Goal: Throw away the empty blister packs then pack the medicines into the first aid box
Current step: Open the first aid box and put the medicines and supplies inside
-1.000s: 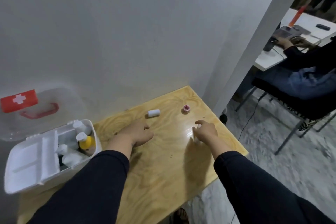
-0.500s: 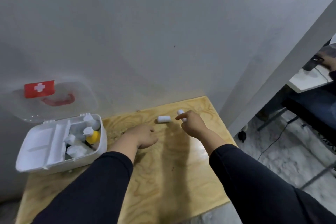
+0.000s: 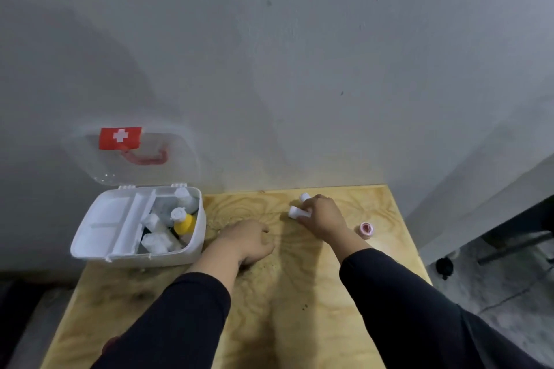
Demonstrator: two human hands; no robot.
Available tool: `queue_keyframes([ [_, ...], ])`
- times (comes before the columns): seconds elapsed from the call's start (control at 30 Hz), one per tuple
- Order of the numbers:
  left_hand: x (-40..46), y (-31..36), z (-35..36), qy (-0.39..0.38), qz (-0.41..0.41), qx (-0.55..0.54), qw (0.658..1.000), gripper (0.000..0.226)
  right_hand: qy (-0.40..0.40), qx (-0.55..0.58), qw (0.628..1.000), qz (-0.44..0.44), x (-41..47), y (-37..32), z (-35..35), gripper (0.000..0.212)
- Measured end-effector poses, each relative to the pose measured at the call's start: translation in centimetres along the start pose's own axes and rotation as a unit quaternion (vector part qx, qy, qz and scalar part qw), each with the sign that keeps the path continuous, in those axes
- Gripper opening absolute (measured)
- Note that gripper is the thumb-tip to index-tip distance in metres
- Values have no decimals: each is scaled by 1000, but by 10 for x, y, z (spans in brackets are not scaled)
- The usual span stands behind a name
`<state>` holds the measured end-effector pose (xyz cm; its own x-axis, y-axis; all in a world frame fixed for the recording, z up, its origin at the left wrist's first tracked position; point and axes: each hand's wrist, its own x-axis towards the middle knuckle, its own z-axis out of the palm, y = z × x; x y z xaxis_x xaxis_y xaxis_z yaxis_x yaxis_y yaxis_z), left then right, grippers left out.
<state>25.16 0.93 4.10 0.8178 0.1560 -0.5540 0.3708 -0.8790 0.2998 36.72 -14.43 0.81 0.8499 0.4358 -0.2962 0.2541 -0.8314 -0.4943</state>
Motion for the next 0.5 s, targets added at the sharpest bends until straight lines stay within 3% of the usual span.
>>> queue_keyframes([
  [0.23,-17,-1,-27,75,24,-39,996,50,74,280,957,9,-21,-40,-32,37],
  [0.5,-60,-40,-70,173,48,-15,984,41,86,312,946,-24,-57,-119,-38,29],
])
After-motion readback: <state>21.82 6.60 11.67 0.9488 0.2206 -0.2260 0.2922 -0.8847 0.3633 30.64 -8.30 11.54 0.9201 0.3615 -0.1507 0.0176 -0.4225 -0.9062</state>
